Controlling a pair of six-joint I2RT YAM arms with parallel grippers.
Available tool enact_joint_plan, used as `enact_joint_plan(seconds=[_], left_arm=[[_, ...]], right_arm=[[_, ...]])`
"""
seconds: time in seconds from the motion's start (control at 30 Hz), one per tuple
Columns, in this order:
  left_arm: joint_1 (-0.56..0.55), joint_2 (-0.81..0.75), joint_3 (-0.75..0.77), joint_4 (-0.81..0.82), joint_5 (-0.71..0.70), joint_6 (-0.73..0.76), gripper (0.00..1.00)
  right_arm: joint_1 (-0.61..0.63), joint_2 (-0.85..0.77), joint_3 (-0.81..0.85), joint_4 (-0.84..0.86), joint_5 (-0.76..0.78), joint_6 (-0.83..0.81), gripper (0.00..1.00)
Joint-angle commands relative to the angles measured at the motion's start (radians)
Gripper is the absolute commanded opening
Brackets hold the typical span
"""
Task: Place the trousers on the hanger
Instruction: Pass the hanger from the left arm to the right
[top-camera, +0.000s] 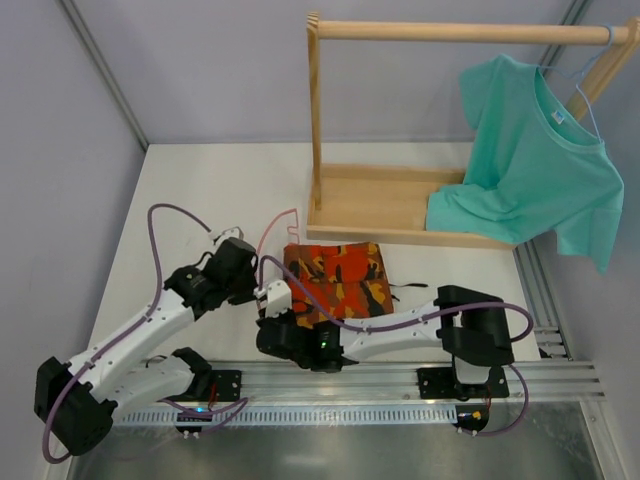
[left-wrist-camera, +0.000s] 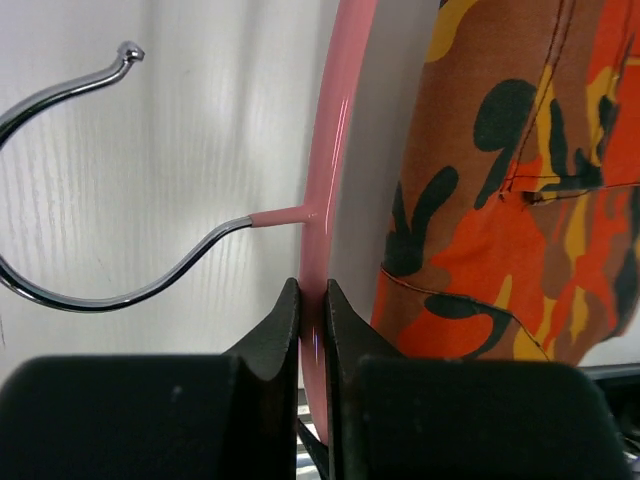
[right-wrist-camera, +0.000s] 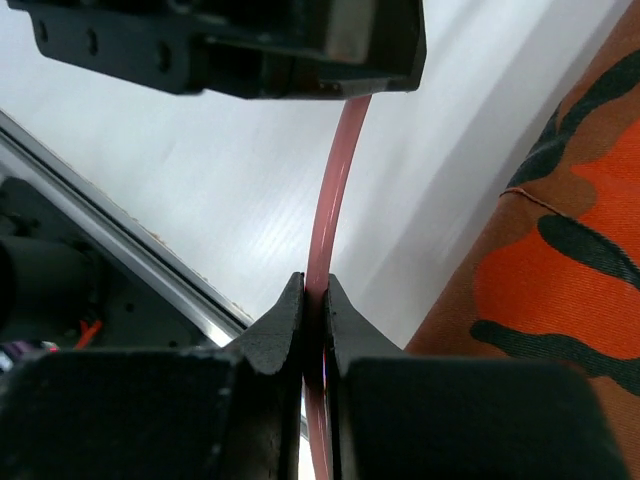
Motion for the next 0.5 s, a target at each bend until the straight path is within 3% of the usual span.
enact_joint_plan(seconds=[0.0, 0.1, 0.27, 0.47], left_arm=[[-0.003, -0.048, 0.164, 0.068, 0.014, 0.016, 0.01], [-0.003, -0.051, 0.223, 0.065, 0.072, 0.003, 0.01], [-0.003, -0.059, 0.29, 0.139, 0.252, 0.004, 0.12], [-0.003, -0.065, 0.33, 0.27, 0.374, -0.054, 0.19]], right_arm=[[0.018, -0.117, -0.015, 0.116, -0.031, -0.011, 0.04], [0.016, -0.198, -0.038, 0.138, -0.015, -0.013, 0.04], [0.018, -0.373, -0.09, 0.167, 0.0, -0.025, 0.04], [0.018, -0.522, -0.152, 0.198, 0.008, -0.05, 0.04]])
